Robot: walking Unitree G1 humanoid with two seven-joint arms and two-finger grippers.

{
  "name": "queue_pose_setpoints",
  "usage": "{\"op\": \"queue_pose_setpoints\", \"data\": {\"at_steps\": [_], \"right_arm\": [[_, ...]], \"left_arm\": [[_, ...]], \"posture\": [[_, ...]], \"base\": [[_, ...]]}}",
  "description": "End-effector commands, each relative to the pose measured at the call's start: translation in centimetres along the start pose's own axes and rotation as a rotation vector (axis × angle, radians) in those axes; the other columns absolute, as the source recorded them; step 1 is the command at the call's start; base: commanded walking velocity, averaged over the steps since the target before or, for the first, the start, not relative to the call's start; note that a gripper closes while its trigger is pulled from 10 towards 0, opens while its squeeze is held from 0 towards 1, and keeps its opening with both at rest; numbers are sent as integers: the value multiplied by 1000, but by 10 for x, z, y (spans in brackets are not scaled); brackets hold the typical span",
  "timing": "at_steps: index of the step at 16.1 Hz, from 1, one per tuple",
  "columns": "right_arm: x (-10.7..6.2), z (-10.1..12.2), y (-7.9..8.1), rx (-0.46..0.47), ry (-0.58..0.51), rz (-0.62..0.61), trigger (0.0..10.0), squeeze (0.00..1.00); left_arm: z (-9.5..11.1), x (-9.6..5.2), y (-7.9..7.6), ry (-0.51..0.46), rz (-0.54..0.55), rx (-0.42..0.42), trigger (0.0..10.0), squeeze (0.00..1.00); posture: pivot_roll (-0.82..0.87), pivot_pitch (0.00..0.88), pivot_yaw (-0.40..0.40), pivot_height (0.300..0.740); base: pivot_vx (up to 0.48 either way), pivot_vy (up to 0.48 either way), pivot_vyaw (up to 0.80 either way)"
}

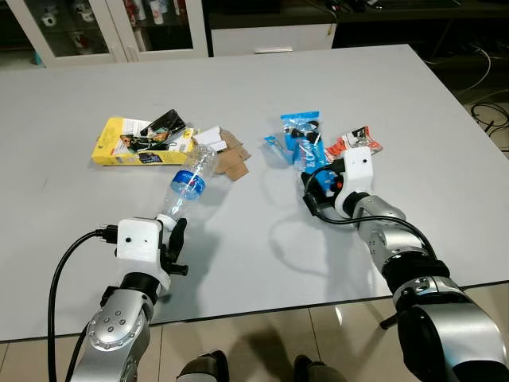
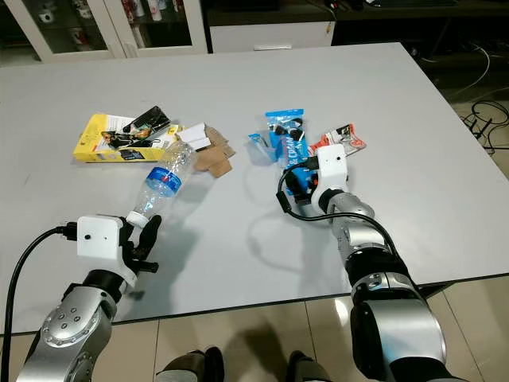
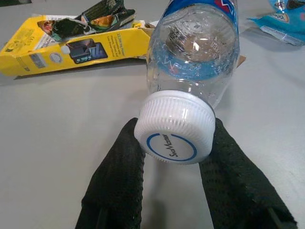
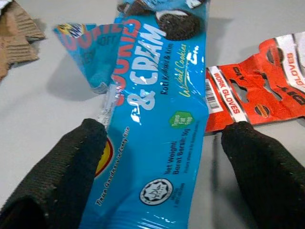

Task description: Picking trash to rubbish bin

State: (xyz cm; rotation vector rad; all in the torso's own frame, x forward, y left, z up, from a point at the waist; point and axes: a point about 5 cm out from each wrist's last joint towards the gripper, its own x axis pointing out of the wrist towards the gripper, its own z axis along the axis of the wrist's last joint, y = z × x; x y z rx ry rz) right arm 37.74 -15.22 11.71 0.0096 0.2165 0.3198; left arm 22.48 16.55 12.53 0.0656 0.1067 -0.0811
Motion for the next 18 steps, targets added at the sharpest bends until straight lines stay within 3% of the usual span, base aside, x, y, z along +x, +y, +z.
{"op": "queue_pose_setpoints", "data": {"at_steps": [1,18], "right_arm": [[-2,-13,2,42,40,15,0,0],[-3,-10,-1,63,-3,-6,0,0]], "left_arm": [[1,-3,1,3,1,4,10000,0],[0,-4,0,5,9,-10,10000,0]], "posture": [[92,175,48,740],[88,183,43,740]], "base": [[0,0,0],[0,0,0]]}}
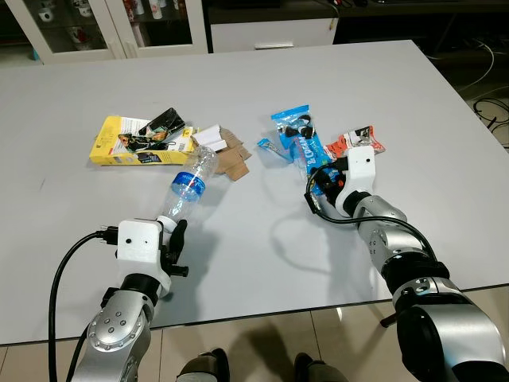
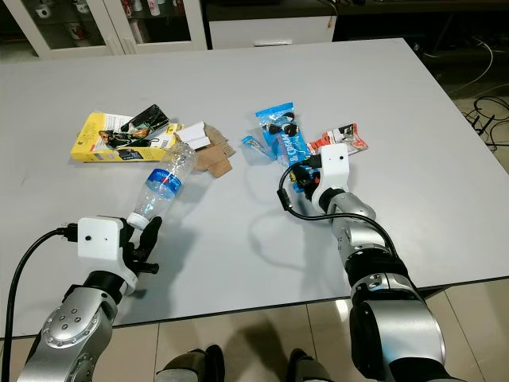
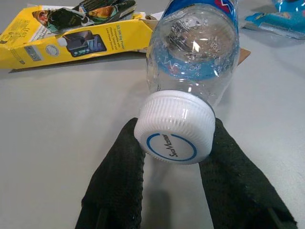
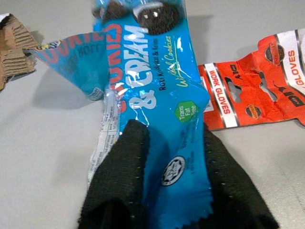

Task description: Picking trash to rubbish bin

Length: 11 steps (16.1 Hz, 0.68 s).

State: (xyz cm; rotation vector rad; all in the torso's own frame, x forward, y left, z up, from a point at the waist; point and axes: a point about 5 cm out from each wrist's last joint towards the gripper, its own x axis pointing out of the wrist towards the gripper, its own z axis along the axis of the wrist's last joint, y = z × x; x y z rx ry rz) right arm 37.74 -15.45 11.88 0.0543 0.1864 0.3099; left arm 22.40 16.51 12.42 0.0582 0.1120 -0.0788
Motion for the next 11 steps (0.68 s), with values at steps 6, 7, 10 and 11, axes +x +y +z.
{"op": "queue_pose_setpoints", "data": {"at_steps": [6,7,10,11], "right_arm": [[-2,0,-5,22,-30,-38,0,0],[-2,2,-5,20,-43,-40,0,0],[1,11,-1,-11,-87,-34,0,0],[1,16,0,-28,-116,-38,0,0]], "left_arm": [[3,-1,0,-10,5,-5,10000,0],[3,0,0,-12,4,-4,10000,0],[4,1,4,-18,12,5,10000,0],[4,2,5,-22,19,6,10000,0]], "posture": [[84,179,44,740],[82,177,45,740],[80,175,42,740],[78,172,40,740]], "base": [[0,0,0],[0,0,0],[0,0,0],[0,0,0]]}}
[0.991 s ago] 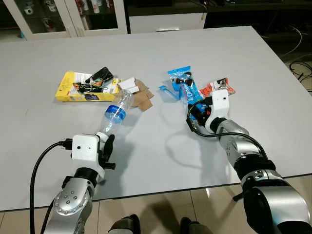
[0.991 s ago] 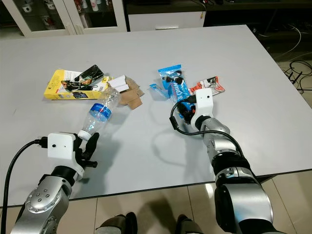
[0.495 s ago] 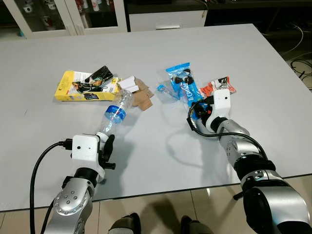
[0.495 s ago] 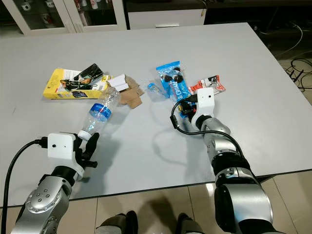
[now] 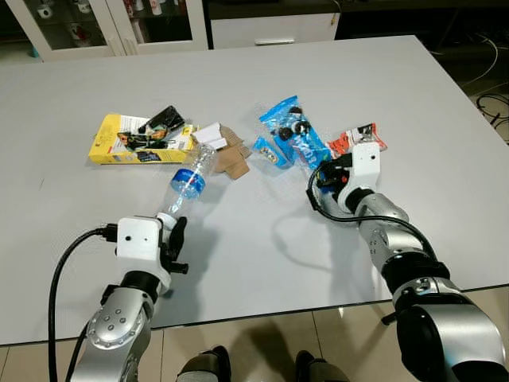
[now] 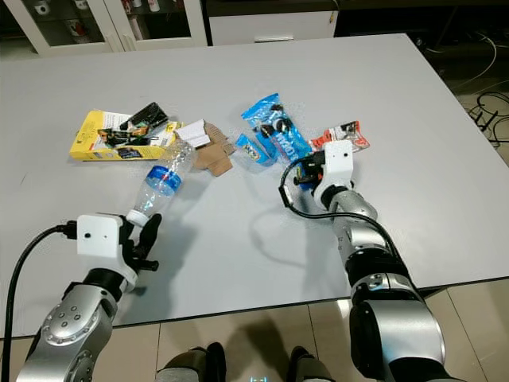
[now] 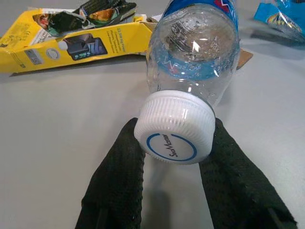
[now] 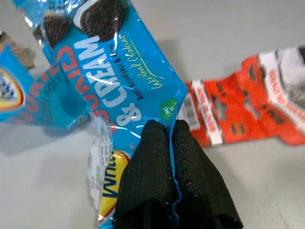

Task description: Picking trash to rubbish bin

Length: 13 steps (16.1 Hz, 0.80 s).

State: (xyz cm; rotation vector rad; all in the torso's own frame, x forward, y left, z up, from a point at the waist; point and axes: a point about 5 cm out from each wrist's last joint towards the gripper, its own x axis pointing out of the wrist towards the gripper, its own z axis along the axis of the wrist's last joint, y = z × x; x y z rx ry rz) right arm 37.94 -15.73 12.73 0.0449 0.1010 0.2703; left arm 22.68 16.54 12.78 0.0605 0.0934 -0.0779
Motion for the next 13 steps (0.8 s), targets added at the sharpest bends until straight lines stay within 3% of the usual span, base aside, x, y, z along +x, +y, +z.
{"op": "queue_pose_setpoints", "data": {"at_steps": [1,11,12,13], "right_arm": [[4,17,3,-40,-80,-3,0,0],[7,56,13,-156,-293,-22,0,0],[6,58,12,-163,-300,-31,1216,0],[6,58,11,-168,-299,-36,1216,0]], "left_arm": [[1,0,4,-14,23,2,10000,0],[11,17,-1,-87,14,10,10000,0],[11,19,-2,-91,14,9,10000,0],[11,20,-2,-92,13,9,10000,0]], "posture": [[77,171,39,740],[43,127,24,740],[36,123,21,740],[36,123,21,740]], "base": [[0,0,0],[0,0,0],[0,0,0],[0,0,0]]}}
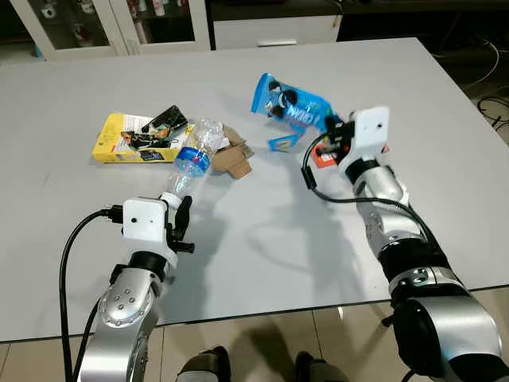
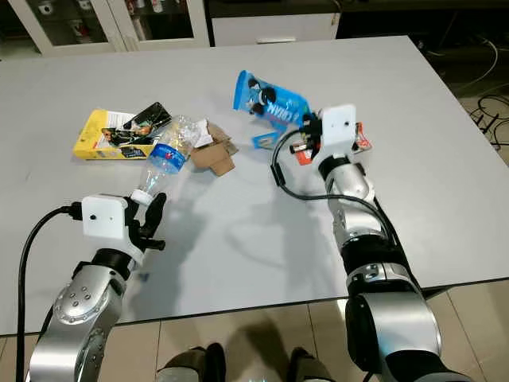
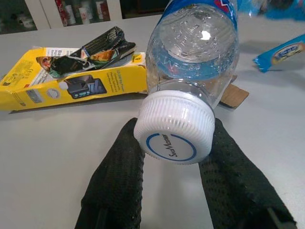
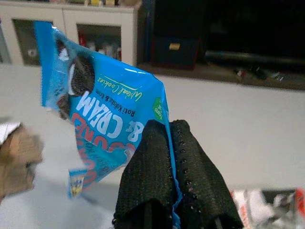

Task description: Picking trash to rubbish bin

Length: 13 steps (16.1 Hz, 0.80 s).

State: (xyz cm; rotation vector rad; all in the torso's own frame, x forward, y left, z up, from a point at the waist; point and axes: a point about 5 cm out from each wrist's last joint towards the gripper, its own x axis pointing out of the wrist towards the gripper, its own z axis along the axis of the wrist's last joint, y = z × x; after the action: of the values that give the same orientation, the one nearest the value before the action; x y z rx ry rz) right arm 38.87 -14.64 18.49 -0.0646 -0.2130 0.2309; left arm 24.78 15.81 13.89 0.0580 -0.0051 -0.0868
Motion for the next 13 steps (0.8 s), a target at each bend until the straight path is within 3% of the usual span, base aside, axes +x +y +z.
{"op": "queue_pose_setpoints", "data": {"at_steps": [1,3,13], "right_arm": [[-2,1,-1,-18,-6,-1,10000,0],[-4,-1,-1,16,15,-24,10000,0],[-5,5,14,28,-3,7,10000,0]], "left_arm": [[-2,1,3,1,23,6,10000,0],[0,3,6,-14,54,-25,10000,0],[3,7,12,-42,105,-23,10000,0]], "posture": [[25,120,19,740],[21,119,20,740],[21,120,24,740]], "base": [[0,0,0],[0,0,-266],[0,0,-749]]}}
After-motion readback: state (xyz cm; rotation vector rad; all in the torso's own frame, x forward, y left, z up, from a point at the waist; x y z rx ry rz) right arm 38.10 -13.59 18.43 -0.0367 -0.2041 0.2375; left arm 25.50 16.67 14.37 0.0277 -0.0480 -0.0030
